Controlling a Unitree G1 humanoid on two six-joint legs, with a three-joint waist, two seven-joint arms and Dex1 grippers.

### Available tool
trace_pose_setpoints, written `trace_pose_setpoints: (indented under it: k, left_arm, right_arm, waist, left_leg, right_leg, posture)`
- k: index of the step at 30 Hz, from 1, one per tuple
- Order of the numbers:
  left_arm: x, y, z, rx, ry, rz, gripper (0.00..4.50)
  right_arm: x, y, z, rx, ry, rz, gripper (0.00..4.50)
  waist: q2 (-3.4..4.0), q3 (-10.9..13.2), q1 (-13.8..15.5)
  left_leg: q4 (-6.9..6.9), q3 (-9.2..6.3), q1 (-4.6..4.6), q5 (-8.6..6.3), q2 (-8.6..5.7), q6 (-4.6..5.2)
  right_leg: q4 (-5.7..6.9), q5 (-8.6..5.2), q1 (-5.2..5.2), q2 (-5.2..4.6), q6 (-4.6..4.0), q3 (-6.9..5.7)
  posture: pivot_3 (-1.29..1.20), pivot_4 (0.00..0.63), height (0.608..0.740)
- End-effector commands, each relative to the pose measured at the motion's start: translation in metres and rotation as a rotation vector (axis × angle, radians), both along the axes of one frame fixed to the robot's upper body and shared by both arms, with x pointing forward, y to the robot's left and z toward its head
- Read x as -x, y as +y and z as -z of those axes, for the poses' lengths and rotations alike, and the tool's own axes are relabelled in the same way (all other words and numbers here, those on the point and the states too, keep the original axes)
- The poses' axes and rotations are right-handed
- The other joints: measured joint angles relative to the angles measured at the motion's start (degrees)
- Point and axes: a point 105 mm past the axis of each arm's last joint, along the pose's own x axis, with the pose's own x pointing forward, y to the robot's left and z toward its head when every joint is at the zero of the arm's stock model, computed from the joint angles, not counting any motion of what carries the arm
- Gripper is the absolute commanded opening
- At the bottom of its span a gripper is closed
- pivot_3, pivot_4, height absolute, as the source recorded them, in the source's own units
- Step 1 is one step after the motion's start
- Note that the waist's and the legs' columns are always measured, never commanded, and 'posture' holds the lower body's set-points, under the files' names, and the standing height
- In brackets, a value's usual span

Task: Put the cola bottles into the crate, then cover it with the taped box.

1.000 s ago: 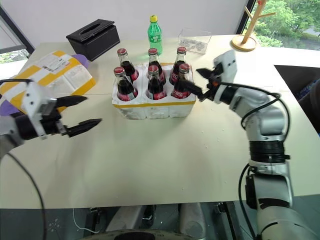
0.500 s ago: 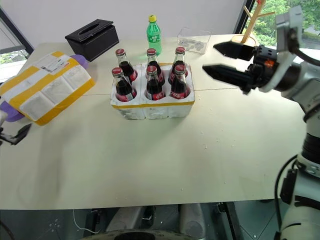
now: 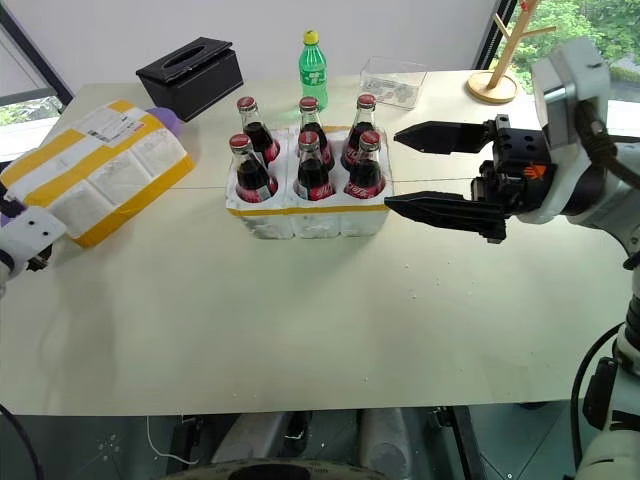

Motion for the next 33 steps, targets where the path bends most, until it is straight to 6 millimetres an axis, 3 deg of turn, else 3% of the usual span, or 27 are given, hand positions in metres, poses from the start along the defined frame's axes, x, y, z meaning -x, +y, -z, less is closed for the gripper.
trace_pose_setpoints:
  k: [1, 14, 20, 26, 30, 33]
  left_arm:
    - [-0.007, 0.006, -0.001, -0.055, -0.015, -0.012, 4.5]
    - [-0.024, 0.016, 0.01, -0.021, -0.009, -0.071, 4.5]
    - [-0.029, 0.017, 0.0, -0.035, -0.028, -0.069, 1.58]
    - [-0.025, 0.022, -0.013, -0.059, -0.045, -0.069, 1.58]
    - [-0.027, 0.022, -0.047, -0.104, -0.121, -0.04, 1.58]
    - [-0.031, 0.013, -0.079, -0.066, -0.207, 0.004, 1.58]
  right_arm:
    - [0.012, -0.002, -0.011, 0.01, -0.059, 0.002, 4.47]
    - [0.017, -0.009, -0.009, 0.022, -0.025, 0.054, 4.47]
    - [0.015, -0.011, -0.007, 0.035, -0.007, 0.072, 4.5]
    - [0.009, -0.014, -0.005, 0.047, -0.027, 0.095, 4.5]
    - [0.004, -0.022, -0.002, 0.04, 0.041, 0.119, 4.5]
    - [0.003, -0.024, -0.002, 0.067, 0.0, 0.13, 4.5]
  waist:
    - [-0.01, 0.0, -0.1]
    - [-0.14, 0.0, 0.1]
    - [-0.2, 0.0, 0.1]
    - [-0.22, 0.0, 0.0]
    - [-0.29, 0.0, 0.0]
    - [-0.29, 0.0, 0.1]
  left_leg:
    - [0.0, 0.0, 0.0, 0.0, 0.0, 0.0]
    - [0.07, 0.02, 0.0, 0.01, 0.0, 0.03]
    - [0.09, 0.02, 0.0, 0.01, 0.0, 0.03]
    - [0.09, 0.02, 0.0, 0.02, 0.0, 0.03]
    - [0.1, 0.02, 0.0, 0.02, 0.0, 0.03]
    - [0.1, 0.02, 0.0, 0.02, 0.0, 0.03]
  right_leg:
    - [0.01, 0.0, -0.01, 0.0, 0.0, 0.0]
    - [0.08, 0.01, 0.01, -0.01, 0.01, 0.0]
    - [0.08, 0.01, 0.03, -0.01, 0.01, 0.0]
    - [0.09, 0.01, 0.02, 0.0, 0.01, 0.0]
    - [0.09, 0.01, 0.02, 0.0, 0.01, 0.0]
    - [0.09, 0.01, 0.02, -0.01, 0.01, 0.01]
  posture:
    - [0.0, 0.15, 0.736]
    - [0.0, 0.15, 0.736]
    - [0.0, 0.15, 0.736]
    - [0.0, 0.15, 0.736]
    - [0.0, 0.15, 0.736]
    - [0.0, 0.15, 0.736]
